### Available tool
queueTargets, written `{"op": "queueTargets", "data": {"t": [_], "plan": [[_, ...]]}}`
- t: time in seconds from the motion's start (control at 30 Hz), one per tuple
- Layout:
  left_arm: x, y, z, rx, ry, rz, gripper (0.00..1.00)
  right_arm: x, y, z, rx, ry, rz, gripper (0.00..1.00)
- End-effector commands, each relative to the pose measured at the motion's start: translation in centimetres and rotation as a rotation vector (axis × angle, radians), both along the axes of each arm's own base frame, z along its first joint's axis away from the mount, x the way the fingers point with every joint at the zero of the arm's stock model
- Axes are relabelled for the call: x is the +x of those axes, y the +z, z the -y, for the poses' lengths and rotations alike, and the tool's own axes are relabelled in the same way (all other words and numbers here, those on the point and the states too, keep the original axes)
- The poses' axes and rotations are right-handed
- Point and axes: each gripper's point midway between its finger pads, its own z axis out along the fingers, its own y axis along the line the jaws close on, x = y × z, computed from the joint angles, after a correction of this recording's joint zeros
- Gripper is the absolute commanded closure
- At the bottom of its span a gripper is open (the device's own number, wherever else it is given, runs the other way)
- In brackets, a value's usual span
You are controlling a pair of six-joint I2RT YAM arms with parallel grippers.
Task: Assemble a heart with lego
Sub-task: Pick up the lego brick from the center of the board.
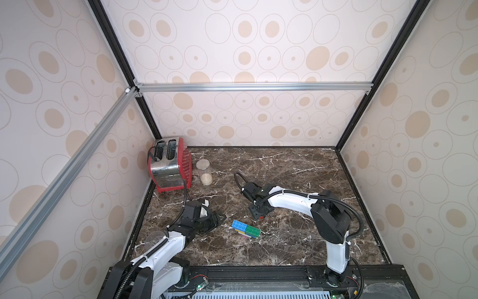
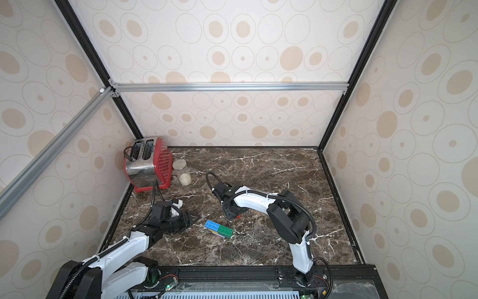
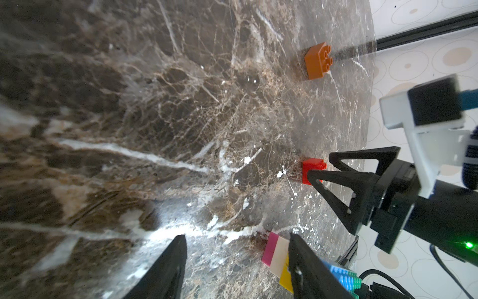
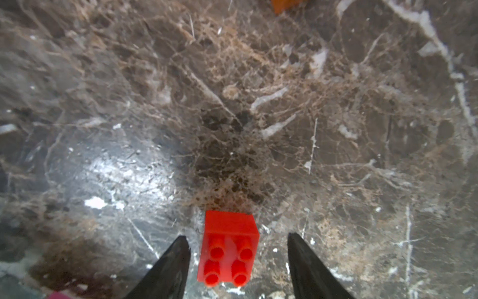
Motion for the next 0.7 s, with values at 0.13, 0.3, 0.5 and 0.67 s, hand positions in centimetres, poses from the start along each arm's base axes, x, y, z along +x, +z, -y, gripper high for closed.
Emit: {"op": "queueTargets", "data": {"t": [0.13, 0.3, 0.5, 0.67], "plan": [[0.5, 1.0, 0.2, 0.006, -0.014, 0.036, 0.37, -0.4, -1.1, 0.5, 0.006, -0.041, -0.022, 0.5], [0.4, 0.9, 0.2, 0.006, -0.018, 0.032, 0.37, -0.6, -1.7, 0.4, 0.017, -0.042, -0.046, 0.56], [0.4, 0.9, 0.2, 0.008, -0.016, 0.031, 0.37, -0.6, -1.3, 0.3, 0.031, -0.034, -0.042, 0.64], [0.4, 1.1, 0.3, 0.0, -0.023, 0.036, 0.37, -0.7, 0.4, 0.1, 0.051, 0.03, -0.037, 0.69]]}}
